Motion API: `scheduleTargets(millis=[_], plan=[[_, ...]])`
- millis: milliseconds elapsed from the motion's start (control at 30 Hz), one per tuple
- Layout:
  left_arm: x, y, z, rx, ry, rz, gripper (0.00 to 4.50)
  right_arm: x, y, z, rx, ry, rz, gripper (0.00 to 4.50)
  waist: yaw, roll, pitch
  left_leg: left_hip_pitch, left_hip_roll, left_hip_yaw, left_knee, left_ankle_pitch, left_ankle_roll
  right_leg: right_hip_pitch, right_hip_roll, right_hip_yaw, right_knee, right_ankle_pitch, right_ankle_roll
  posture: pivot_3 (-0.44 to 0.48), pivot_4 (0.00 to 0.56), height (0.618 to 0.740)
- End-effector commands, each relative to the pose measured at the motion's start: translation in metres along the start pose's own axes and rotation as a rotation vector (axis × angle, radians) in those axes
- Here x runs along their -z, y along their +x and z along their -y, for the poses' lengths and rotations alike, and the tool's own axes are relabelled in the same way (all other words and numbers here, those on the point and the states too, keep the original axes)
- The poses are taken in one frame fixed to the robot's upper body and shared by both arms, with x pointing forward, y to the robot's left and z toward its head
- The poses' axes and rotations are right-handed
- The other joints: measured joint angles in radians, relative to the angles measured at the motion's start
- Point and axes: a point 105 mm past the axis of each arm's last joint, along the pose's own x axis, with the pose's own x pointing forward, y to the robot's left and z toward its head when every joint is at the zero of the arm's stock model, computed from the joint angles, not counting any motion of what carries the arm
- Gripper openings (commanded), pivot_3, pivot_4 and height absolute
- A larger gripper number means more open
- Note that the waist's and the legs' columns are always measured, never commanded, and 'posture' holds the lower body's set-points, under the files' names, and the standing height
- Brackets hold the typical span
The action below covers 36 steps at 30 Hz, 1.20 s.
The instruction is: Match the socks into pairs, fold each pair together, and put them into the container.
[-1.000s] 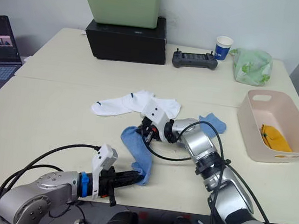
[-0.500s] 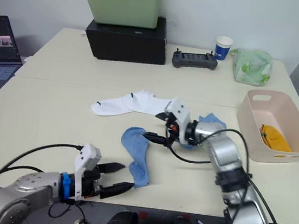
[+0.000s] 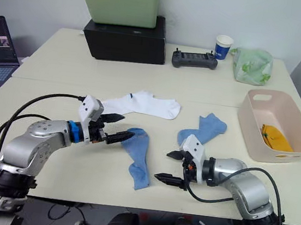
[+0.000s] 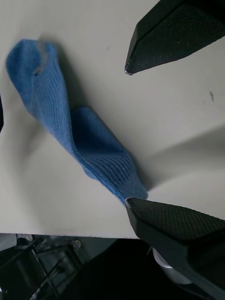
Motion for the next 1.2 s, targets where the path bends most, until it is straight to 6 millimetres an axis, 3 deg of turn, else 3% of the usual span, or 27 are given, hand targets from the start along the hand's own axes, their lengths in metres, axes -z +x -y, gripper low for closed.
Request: scheduleTargets(millis=[33,100,233,367,467,667,733,800,1067,1200], plan=[[0.001,0.014,-0.005,0.031,0.118,-0.043,4.44,-0.005,0.01,-0.01,-0.062,0.046,0.027,4.5,0.0,0.0,0.0,-0.001,0.0,-0.001,0.0,0.0,0.0,0.0,0.0,0.0,0.0,0.0,0.0,0.0,0.15,0.74],[0.007,0.02,-0.008,0.042,0.168,-0.081,4.44,-0.005,0.015,-0.006,-0.058,0.059,0.022,4.5,-0.002,0.0,0.0,-0.001,0.0,0.0,0.0,0.0,0.0,-0.001,0.001,0.0,0.001,0.0,0.0,0.0,0.15,0.74],[0.004,0.023,-0.014,0.05,0.171,-0.072,4.44,-0.006,0.019,-0.015,-0.14,0.081,0.001,4.5,-0.002,0.0,0.0,-0.001,0.0,0.001,0.001,0.0,0.0,-0.001,0.0,-0.001,0.001,0.0,0.0,0.0,0.15,0.74],[0.008,0.025,-0.011,0.083,0.191,-0.086,3.57,-0.008,0.025,-0.016,-0.159,0.096,-0.002,4.32,-0.001,0.0,0.0,-0.002,0.001,0.0,0.001,0.0,0.0,-0.002,0.0,-0.001,0.001,0.0,0.0,0.0,0.15,0.74],[0.006,0.026,-0.009,0.09,0.199,-0.079,2.56,-0.008,0.026,-0.02,-0.19,0.104,-0.019,3.56,0.0,0.0,0.0,-0.002,0.0,0.0,0.001,0.0,0.0,-0.002,0.0,-0.001,0.001,0.0,0.0,0.0,0.15,0.74],[0.001,0.022,-0.007,0.089,0.198,-0.059,0.47,-0.003,0.029,-0.01,-0.145,0.089,-0.035,1.3,0.0,0.0,0.0,-0.002,0.0,-0.001,0.001,0.0,0.0,-0.001,0.0,-0.002,0.001,0.0,0.0,0.0,0.15,0.74],[0.001,0.018,-0.006,0.087,0.196,-0.057,0.0,0.001,0.027,-0.007,-0.134,0.074,-0.042,0.65,-0.001,0.0,0.0,-0.002,0.0,-0.001,0.001,0.0,0.0,-0.002,0.0,-0.002,0.001,0.0,0.0,0.0,0.15,0.74],[0.002,0.014,-0.004,0.08,0.189,-0.056,0.0,0.004,0.024,-0.005,-0.131,0.072,-0.048,0.02,-0.001,0.0,0.0,-0.002,0.0,0.0,0.001,0.0,0.0,-0.002,0.0,-0.001,0.001,0.0,0.0,0.0,0.15,0.74],[0.002,-0.008,0.008,0.056,0.085,-0.039,0.0,-0.004,-0.001,0.001,-0.159,0.047,-0.064,0.02,-0.001,0.0,0.0,-0.002,0.001,-0.001,0.001,0.0,0.0,-0.001,-0.001,-0.001,0.001,0.0,0.0,0.0,0.15,0.74],[-0.001,-0.032,0.04,0.121,-0.045,-0.026,0.0,-0.013,-0.018,0.004,-0.226,-0.022,-0.126,0.02,-0.008,0.0,0.0,-0.002,0.001,-0.001,0.001,0.0,0.0,-0.001,-0.004,-0.001,0.001,0.0,0.0,0.0,0.15,0.74]])
